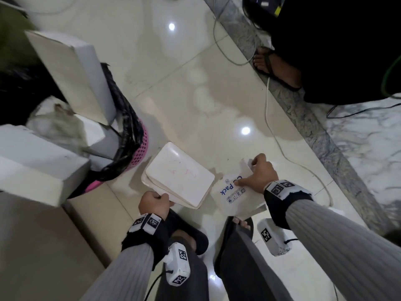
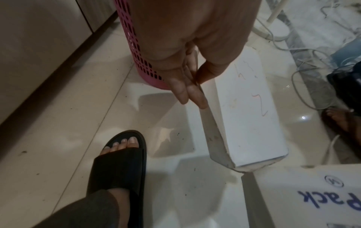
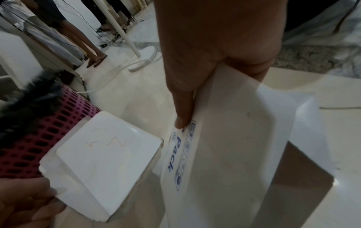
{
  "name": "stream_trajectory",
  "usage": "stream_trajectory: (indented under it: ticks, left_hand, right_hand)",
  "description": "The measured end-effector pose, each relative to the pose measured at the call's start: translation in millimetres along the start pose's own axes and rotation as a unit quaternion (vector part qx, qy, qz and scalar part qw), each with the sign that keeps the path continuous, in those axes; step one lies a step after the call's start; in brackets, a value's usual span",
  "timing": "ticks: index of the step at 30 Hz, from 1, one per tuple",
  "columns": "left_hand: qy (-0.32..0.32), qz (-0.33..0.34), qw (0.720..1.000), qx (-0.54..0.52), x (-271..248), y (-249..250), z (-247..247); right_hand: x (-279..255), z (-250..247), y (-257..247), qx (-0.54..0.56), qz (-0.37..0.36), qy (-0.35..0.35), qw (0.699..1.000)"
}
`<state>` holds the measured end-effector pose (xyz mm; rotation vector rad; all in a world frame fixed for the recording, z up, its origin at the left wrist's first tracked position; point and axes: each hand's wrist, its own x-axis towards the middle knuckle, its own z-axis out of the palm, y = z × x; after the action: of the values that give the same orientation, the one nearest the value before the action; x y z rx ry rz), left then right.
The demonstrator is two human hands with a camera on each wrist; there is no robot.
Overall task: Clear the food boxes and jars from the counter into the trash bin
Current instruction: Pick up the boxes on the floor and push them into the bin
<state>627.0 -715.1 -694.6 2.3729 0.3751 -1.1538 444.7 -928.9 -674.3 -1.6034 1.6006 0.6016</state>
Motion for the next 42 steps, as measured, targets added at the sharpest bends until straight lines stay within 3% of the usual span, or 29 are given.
stream_trajectory:
  ticks: [5,11,17,22,29,36,42]
  left_hand:
    - [0.011,0.013,0.999,-0.049,-67,32,-49]
    - [0.035,0.039,0.995,-0.089,-145,75,-122]
    - [0.078,0.035,0.990,-0.112,-165,92,-206]
    - [0.122,0.024,0.985,-0.117,-138,107,-278]
    - [0.184,0.042,0.980,-0.060,-76,152,-350]
    - [0.142,0.044,0.989,-0.014,-7,181,-366]
    - [0.113,0.048,0.992,0.036,25,196,-349]
  right_hand:
    - [-66,-69,-47,0.015,-0.028,0.026,0.999]
    - [-141,-147,-112,-0.043,-0.046,0.036,0.997]
    - [-185,-166,-189,-0.050,-0.103,0.058,0.992]
    - [-218,-141,-256,0.037,-0.152,0.055,0.986]
    - [-211,-68,-324,0.061,-0.176,0.056,0.981]
    - [-192,-10,-340,0.011,-0.164,0.043,0.985]
    - [-179,8,-347,-0.045,-0.153,0.072,0.984]
